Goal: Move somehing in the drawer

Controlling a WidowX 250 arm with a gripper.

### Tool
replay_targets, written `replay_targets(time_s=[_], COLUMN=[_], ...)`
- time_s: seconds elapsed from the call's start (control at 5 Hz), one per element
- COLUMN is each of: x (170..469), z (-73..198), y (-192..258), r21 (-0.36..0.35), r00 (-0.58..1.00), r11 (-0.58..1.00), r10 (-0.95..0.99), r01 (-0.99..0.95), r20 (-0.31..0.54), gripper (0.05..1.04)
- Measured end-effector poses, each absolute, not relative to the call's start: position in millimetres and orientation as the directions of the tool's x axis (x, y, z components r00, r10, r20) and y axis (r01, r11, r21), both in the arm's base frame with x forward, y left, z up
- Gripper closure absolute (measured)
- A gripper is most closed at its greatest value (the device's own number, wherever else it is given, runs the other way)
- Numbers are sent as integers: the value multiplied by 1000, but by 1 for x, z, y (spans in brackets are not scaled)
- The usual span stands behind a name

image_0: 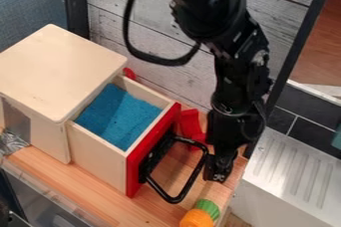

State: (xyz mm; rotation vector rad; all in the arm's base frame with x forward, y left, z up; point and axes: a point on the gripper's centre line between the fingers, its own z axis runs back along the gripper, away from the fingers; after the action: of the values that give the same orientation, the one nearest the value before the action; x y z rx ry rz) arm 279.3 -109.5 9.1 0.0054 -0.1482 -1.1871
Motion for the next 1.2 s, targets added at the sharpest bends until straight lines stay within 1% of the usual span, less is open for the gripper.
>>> replay_targets(time_s=[0.2,0.4,0.6,0.8,1.2], x=[273,255,234,230,237], z=[8,20,17,10,-7], y=[-132,-151,-168,-166,-147], r21=[104,122,107,104,87], r00=[150,76,40,49,104], r11=[168,104,65,72,120], r10=[-976,-974,-976,-977,-979], r01=[980,987,992,992,989], r20=[155,215,216,209,175], gripper=[83,83,83,83,83])
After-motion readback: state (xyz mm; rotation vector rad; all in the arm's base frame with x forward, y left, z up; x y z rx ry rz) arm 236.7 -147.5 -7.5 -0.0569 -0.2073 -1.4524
